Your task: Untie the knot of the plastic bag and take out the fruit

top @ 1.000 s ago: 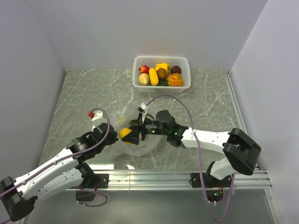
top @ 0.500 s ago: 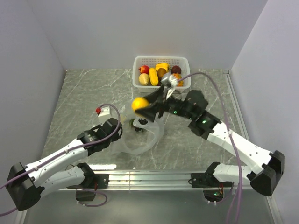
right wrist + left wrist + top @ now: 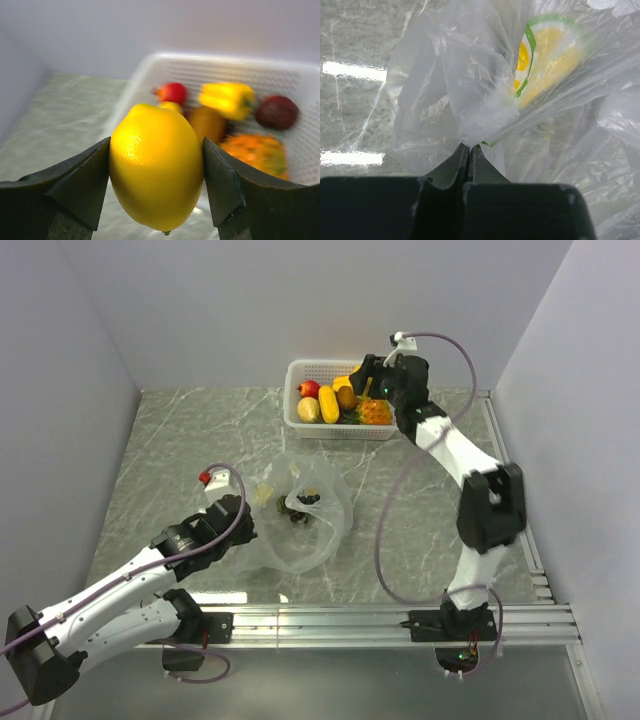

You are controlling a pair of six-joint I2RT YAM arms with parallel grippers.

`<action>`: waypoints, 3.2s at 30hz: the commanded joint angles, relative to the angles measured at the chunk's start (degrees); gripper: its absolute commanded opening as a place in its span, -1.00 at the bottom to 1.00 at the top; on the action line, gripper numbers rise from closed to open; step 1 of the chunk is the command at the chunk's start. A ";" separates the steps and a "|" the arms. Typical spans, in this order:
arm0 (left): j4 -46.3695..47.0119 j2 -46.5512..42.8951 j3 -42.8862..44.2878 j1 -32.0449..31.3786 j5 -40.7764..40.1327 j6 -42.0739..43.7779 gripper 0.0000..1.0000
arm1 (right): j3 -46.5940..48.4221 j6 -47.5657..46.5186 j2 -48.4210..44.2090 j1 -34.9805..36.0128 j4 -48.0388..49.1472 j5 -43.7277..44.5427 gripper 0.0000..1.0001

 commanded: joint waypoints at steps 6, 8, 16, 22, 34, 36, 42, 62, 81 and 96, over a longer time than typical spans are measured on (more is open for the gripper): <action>4.91 -3.12 -0.89 0.12 4.17 3.27 -0.99 | 28.29 2.73 24.58 -4.55 -2.63 9.84 0.10; 5.35 -2.86 -0.71 0.21 4.70 3.80 -0.99 | 33.29 2.47 28.36 -4.64 -3.85 11.69 0.47; 7.36 -1.63 -0.54 0.21 5.76 4.77 -0.99 | 27.45 -1.57 21.98 -4.20 -2.55 8.54 0.79; 6.93 -0.39 -0.10 0.21 5.76 3.45 -0.99 | 9.35 -8.15 2.92 -0.08 -4.56 -0.95 0.63; 4.30 0.84 1.65 0.21 4.27 1.61 -0.99 | -12.38 -20.91 -24.79 29.80 -22.12 -10.88 0.12; 3.24 0.40 1.83 0.30 3.83 1.43 -0.99 | -12.74 -21.61 -24.36 33.92 -24.15 -11.94 0.08; 1.92 -1.01 2.01 0.21 3.12 1.17 -0.99 | -14.05 -23.37 -15.42 38.95 -28.38 -9.66 0.06; 3.06 -0.04 0.52 0.21 7.25 2.75 -0.99 | -11.86 -27.42 9.56 30.78 -19.68 10.91 0.36; 1.84 4.44 3.59 0.47 -1.09 3.80 -0.99 | -22.49 -25.66 -13.42 33.33 -21.17 -5.22 -1.00; 2.27 7.61 4.30 1.97 -1.10 4.25 -0.99 | -22.59 -21.00 -30.06 33.42 -13.54 -34.61 -1.00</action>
